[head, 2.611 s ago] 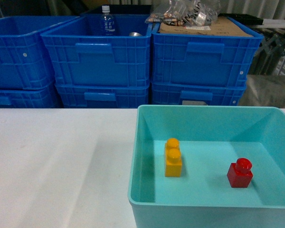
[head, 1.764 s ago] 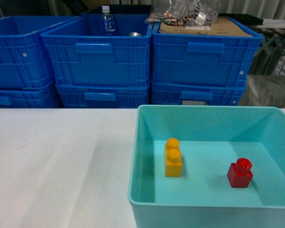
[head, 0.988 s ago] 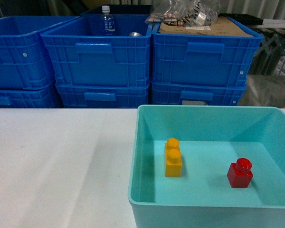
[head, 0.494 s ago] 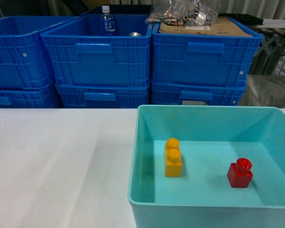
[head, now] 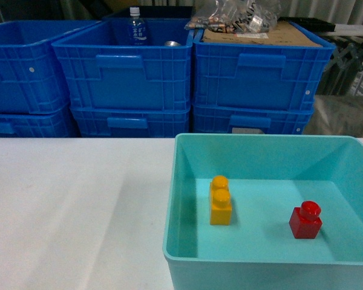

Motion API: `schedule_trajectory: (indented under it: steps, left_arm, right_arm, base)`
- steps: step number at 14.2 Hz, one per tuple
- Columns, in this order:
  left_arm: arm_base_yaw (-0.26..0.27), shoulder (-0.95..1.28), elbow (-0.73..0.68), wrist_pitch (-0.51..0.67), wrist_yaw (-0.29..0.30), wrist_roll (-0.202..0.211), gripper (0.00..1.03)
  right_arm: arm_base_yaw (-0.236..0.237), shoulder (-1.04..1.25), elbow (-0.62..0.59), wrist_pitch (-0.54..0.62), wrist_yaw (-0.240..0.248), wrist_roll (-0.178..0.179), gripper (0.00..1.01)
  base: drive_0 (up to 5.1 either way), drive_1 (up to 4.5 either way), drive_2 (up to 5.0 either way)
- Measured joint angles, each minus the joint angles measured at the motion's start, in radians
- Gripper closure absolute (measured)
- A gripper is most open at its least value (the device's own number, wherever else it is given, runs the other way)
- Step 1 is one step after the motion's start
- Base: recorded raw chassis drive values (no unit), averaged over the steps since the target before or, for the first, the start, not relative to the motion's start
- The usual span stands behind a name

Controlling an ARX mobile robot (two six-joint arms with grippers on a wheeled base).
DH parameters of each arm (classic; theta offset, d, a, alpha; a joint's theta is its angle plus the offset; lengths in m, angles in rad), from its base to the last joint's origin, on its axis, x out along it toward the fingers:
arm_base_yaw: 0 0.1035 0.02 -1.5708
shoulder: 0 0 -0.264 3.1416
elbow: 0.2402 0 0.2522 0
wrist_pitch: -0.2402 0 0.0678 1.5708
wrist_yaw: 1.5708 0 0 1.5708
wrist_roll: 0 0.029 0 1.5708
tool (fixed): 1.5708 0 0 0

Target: Pick red block from blue box to shelf

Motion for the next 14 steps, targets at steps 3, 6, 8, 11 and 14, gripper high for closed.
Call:
schedule_trajectory:
  steps: [3,6,8,11,14]
  left_arm:
    - [0.0,0.0,0.0,0.0,0.0,0.0,0.05]
    - [0.0,0.0,0.0,0.0,-0.001,0.0,0.05]
    - [0.0,0.0,0.0,0.0,0.0,0.0,0.05]
    - [0.0,0.0,0.0,0.0,0.0,0.0,0.05]
    - [0.0,0.0,0.0,0.0,0.0,0.0,0.05]
  right_arm:
    - [0.0,0.0,0.0,0.0,0.0,0.0,0.03]
    - [-0.029,0.053,0.025,-0.077,-0.113,-0.008,0.03]
    - [0.055,0.341,0.093,0.054,-0.165,-0.002,0.03]
    - [0.088,0.93,0.329,0.257,-0.103,0.046,0.03]
    - [0.134,1.24,0.48,0.32,-0.082,0.069,0.03]
  base:
    - [0.0,0.0,0.0]
    - [0.0,0.0,0.0]
    - [0.0,0.0,0.0]
    - [0.0,0.0,0.0]
    - [0.0,0.0,0.0]
